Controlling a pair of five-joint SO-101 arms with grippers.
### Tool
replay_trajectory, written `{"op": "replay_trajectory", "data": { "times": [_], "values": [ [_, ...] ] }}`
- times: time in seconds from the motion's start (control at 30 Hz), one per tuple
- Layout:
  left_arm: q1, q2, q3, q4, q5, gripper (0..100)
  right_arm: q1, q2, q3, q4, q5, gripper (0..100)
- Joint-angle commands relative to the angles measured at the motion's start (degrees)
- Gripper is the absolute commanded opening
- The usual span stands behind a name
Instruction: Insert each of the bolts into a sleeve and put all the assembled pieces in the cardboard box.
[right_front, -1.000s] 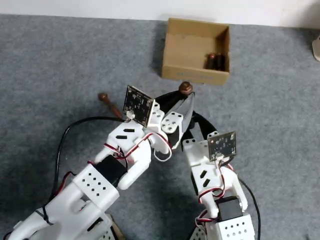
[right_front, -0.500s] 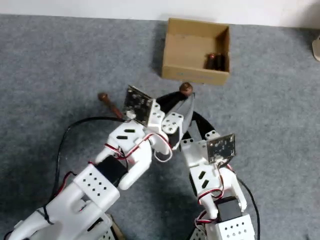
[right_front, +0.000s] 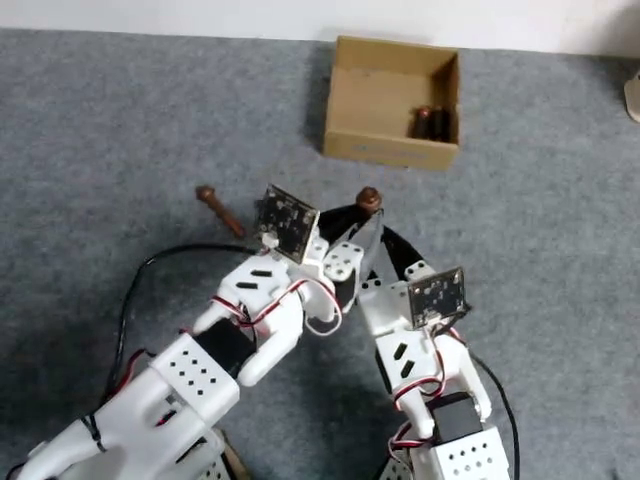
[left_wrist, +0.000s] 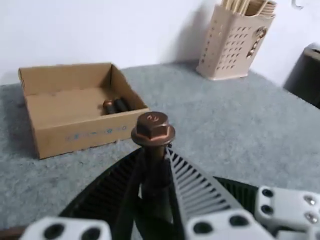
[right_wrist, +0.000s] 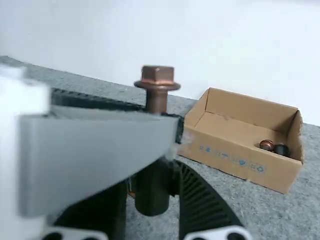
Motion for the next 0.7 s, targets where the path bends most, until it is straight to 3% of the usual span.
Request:
{"op": "replay_trajectory", "data": {
  "times": [0.0, 0.13, 0.33, 0.67],
  "values": [
    [-0.04, -1.10, 0.57, -0.97, 0.26, 1, 1.10, -0.57, 8.84, -1.27, 0.26, 0.5],
    [-1.01, -1.10, 0.57, -1.14, 0.18, 2, 1.19, -0.31, 8.84, -1.27, 0.26, 0.5],
    [-3.30, -1.19, -0.40, 1.05, 0.26, 23, 1.19, -0.13, 8.84, -1.19, 0.26, 0.5],
    [-5.58, -1.19, -18.33, 33.93, 0.35, 24, 1.89, -0.22, 8.84, 5.41, 0.18, 0.5]
  ]
}}
